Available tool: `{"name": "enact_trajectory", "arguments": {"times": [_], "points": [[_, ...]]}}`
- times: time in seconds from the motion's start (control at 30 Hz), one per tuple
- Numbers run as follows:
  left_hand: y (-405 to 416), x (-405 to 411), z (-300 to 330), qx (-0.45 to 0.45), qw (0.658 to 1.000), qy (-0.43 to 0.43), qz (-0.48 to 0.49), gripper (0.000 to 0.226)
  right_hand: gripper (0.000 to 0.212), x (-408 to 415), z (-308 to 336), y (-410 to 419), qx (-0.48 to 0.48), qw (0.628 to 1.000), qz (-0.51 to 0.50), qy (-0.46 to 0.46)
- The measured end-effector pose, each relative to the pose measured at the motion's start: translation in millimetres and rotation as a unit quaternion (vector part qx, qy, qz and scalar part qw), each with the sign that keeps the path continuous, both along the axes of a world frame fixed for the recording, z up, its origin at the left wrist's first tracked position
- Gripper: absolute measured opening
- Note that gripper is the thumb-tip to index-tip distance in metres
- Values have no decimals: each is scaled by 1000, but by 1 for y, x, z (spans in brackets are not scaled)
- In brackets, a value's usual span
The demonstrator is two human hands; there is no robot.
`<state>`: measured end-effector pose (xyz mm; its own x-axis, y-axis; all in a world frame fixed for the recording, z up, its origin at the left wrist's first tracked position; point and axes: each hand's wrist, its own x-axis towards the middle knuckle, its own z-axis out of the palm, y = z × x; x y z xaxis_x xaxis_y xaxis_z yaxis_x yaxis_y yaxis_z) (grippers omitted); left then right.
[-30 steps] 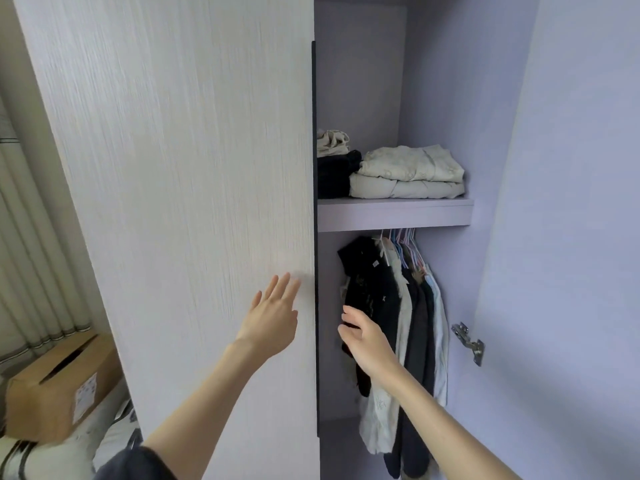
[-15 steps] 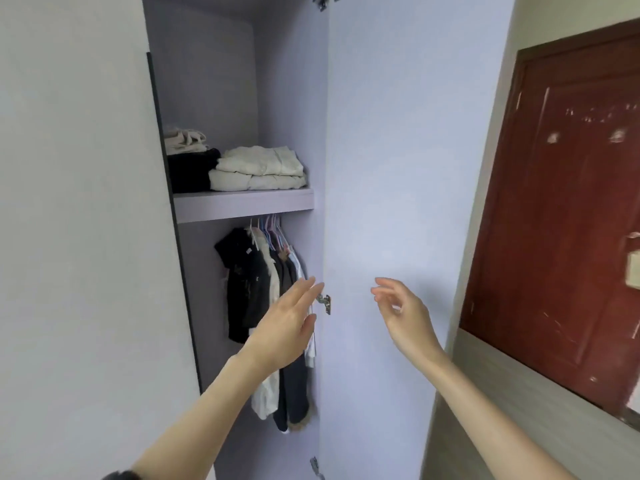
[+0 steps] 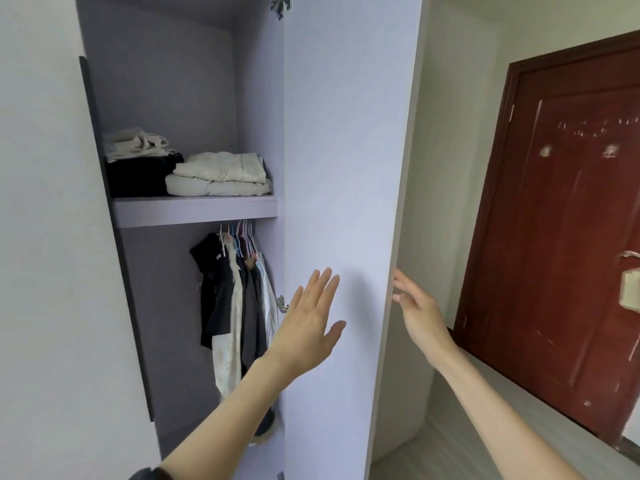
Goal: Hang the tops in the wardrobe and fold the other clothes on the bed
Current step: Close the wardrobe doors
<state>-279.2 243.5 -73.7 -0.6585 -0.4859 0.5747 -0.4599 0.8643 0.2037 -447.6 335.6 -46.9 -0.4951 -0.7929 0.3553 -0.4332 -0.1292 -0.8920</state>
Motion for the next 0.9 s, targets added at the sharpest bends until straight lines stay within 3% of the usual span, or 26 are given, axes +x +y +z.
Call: {"name": "enact_trajectory", "arguments": {"times": [0.13, 0.33, 0.43, 0.57, 0.77, 0.9], "points": [[-4, 4, -3, 8, 999, 30, 36, 89, 60, 13, 6, 3, -7, 997, 79, 11], [-17, 55, -8, -15, 992, 58, 111, 105, 40, 67, 5, -33, -25, 969, 244, 18], [-29, 96, -10, -7, 984, 71, 162, 106, 37, 96, 3, -62, -52, 958, 277, 48], [-57, 155, -10, -36, 966, 63, 246, 107, 44, 147, -5, -121, -106, 942, 249, 200], [-124, 225, -18, -29, 926, 66, 370, 104, 66, 202, -22, -201, -64, 871, 183, 452], [-184, 254, -17, -30, 909, 54, 412, 106, 78, 229, -29, -260, -31, 856, 135, 497]]}}
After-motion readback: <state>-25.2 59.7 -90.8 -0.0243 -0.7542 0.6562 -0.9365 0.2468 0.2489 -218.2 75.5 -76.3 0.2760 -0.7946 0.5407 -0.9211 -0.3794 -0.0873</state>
